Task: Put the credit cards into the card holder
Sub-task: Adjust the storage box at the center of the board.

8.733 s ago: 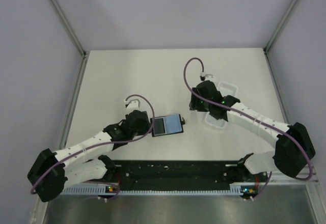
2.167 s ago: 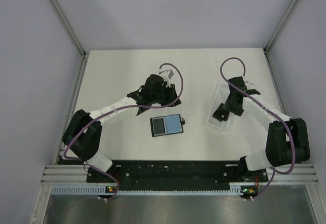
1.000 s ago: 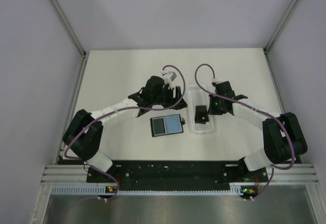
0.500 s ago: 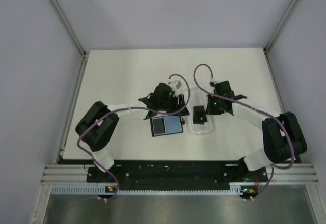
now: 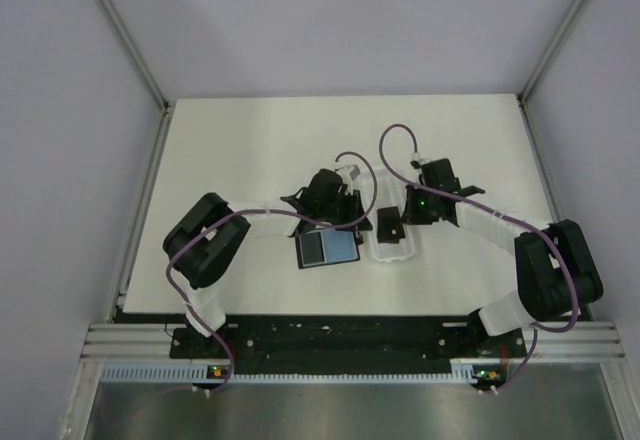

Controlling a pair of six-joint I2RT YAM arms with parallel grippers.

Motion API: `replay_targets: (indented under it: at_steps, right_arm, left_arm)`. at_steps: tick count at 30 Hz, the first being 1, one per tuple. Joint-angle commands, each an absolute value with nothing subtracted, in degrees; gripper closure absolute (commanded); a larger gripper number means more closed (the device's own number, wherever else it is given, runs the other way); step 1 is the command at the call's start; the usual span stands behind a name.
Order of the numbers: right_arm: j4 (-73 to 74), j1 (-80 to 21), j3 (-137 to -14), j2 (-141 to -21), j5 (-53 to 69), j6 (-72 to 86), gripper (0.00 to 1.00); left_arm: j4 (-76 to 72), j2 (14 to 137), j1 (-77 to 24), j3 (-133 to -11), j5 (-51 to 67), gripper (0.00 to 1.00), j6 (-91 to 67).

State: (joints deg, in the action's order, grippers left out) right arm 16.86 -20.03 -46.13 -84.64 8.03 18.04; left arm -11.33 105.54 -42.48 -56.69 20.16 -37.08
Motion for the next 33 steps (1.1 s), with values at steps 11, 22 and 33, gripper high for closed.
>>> replay_targets:
  at_steps: [11, 22, 33]
  right_arm:
    - [16.8, -21.0, -46.8, -76.9, 4.2, 18.5, 0.62]
    - [18.3, -27.9, -50.4, -71.9, 0.3, 25.7, 0.58]
    - [27.0, -33.2, -55.5, -74.8, -19.9, 29.4, 0.56]
  left_arm:
    - [-17.6, 104.9, -42.7, -56.7, 21.4, 1.0, -38.9]
    - [-19.4, 103.4, -43.2, -54.3, 20.4, 1.0, -42.3]
    - [-16.1, 100.9, -43.2, -53.5, 14.7, 1.0, -45.0]
